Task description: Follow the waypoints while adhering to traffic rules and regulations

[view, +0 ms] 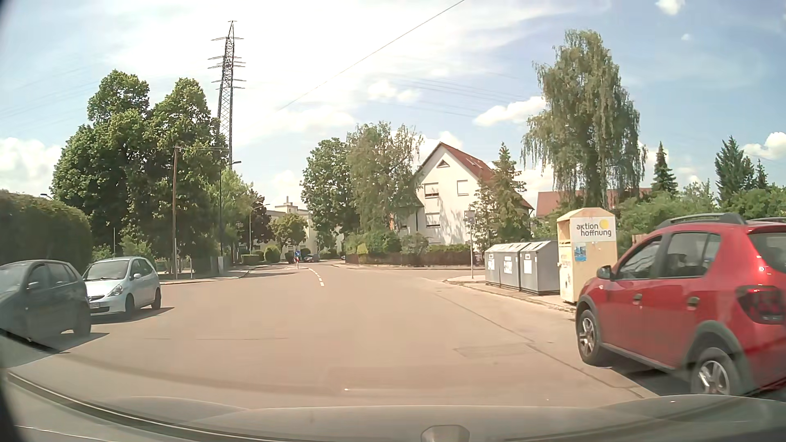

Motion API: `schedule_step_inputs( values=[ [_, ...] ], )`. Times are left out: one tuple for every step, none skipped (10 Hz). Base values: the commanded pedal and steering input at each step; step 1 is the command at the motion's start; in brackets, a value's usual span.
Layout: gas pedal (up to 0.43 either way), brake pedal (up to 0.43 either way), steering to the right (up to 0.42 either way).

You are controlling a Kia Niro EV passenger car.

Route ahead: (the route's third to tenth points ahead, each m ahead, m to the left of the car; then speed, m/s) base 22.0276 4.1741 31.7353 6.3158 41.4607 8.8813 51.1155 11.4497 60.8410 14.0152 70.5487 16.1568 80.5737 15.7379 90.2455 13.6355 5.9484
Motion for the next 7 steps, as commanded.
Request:
schedule_step_inputs(
  values=[
    [0.067,0.000,-0.031],
    [0.067,0.000,-0.024],
    [0.059,0.000,-0.016],
    [0.059,0.000,-0.007],
    [0.067,0.000,0.000],
    [0.067,0.000,0.008],
    [0.079,0.000,0.015]
  ],
)
